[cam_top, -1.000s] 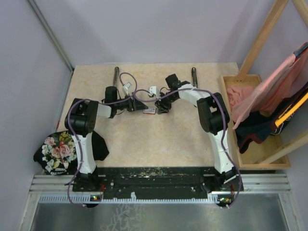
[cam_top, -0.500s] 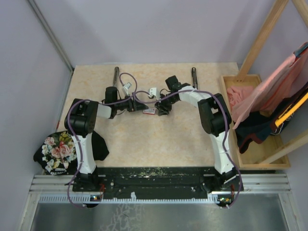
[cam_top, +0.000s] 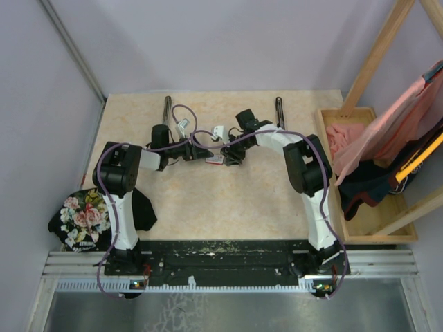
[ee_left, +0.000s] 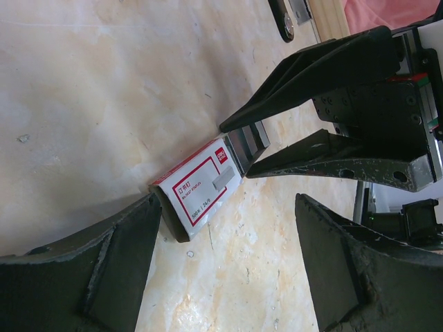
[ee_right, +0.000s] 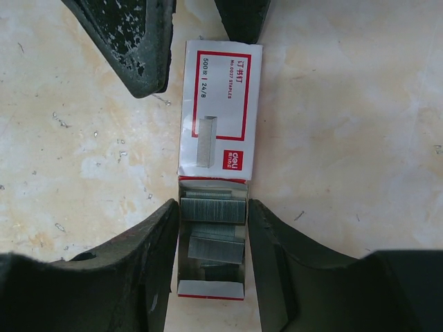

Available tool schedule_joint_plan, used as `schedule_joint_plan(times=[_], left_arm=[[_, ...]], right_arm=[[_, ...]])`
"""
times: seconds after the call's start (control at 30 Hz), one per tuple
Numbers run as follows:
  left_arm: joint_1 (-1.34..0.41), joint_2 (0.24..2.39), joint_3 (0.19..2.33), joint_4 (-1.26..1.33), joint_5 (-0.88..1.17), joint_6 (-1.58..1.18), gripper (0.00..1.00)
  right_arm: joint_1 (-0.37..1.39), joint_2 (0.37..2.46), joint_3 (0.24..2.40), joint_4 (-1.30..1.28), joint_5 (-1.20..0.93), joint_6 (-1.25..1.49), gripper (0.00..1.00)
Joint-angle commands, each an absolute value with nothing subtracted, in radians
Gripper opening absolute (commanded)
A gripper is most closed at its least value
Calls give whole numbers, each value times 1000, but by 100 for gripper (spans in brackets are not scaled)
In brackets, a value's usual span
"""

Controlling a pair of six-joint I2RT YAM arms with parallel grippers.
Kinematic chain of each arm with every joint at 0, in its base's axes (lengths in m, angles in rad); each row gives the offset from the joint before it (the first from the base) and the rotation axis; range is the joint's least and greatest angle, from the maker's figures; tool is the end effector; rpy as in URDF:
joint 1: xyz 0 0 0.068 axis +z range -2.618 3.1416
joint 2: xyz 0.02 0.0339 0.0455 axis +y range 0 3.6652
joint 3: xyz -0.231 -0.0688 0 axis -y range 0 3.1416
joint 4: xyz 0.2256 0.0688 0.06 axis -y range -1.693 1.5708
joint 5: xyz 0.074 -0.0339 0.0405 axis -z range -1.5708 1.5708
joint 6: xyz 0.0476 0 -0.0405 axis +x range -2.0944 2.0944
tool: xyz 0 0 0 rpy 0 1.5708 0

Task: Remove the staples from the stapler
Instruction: Close the staple box at the center of the board.

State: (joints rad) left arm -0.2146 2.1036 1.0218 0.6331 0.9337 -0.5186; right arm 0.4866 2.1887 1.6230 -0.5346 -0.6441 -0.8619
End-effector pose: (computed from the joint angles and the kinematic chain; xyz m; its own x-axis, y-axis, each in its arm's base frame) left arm 0.3714 -0.1201 0.0971 -0.7817 -0.1314 -0.6097 0.5145 0.4166 -0.7494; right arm 0.3643 0.2251 0.1316 -0.0464 -0.7113 -0.7014 -0.9981 0.0609 0.0043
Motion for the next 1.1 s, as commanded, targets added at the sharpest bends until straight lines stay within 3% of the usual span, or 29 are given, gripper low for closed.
schedule_joint_plan(times=[0.0, 1.07], left_arm=[[-227, 2106, 991, 588, 921, -506, 85], [-233, 2104, 974, 609, 925, -527, 85]], right_arm=[[497, 2143, 1626, -507, -656, -852, 45], [525, 2145, 1624, -445, -631, -771, 39]])
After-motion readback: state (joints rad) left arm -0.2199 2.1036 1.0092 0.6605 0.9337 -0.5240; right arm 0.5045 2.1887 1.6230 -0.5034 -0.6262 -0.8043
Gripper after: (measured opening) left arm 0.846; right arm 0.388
